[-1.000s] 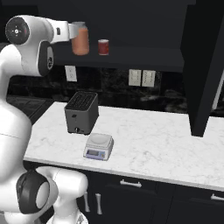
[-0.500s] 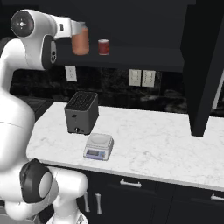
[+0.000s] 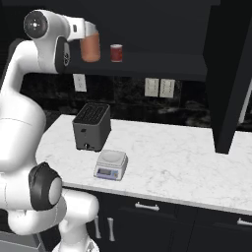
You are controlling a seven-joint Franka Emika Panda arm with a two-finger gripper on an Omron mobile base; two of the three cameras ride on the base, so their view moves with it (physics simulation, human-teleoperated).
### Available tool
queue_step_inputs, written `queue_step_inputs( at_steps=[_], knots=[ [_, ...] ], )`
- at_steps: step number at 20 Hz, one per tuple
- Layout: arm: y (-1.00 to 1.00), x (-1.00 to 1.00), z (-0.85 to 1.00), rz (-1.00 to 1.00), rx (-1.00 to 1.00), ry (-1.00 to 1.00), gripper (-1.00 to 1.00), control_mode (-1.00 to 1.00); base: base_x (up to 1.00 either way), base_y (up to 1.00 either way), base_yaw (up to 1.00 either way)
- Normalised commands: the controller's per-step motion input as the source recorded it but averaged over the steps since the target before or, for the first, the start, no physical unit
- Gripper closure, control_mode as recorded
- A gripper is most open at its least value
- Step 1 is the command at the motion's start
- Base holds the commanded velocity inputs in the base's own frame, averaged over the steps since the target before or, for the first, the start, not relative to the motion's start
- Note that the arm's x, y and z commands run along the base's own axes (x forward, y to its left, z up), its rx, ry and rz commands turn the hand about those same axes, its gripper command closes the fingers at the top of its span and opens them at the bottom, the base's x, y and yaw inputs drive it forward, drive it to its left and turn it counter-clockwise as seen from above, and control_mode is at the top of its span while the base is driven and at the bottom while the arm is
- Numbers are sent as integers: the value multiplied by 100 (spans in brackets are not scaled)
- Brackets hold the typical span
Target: Pick the honey bottle and place it on the digital scale for weighing, and close the cabinet.
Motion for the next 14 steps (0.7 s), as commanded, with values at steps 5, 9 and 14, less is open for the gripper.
queue_step_inputs(
  at_steps=[5, 9, 14],
  knots=[
    [1, 62, 0, 0, 0, 0, -100, -100, 0, 0, 0],
    [7, 69, 0, 0, 0, -3, -100, -100, 0, 0, 0],
    [20, 53, 0, 0, 0, -12, -100, -100, 0, 0, 0]
  ],
)
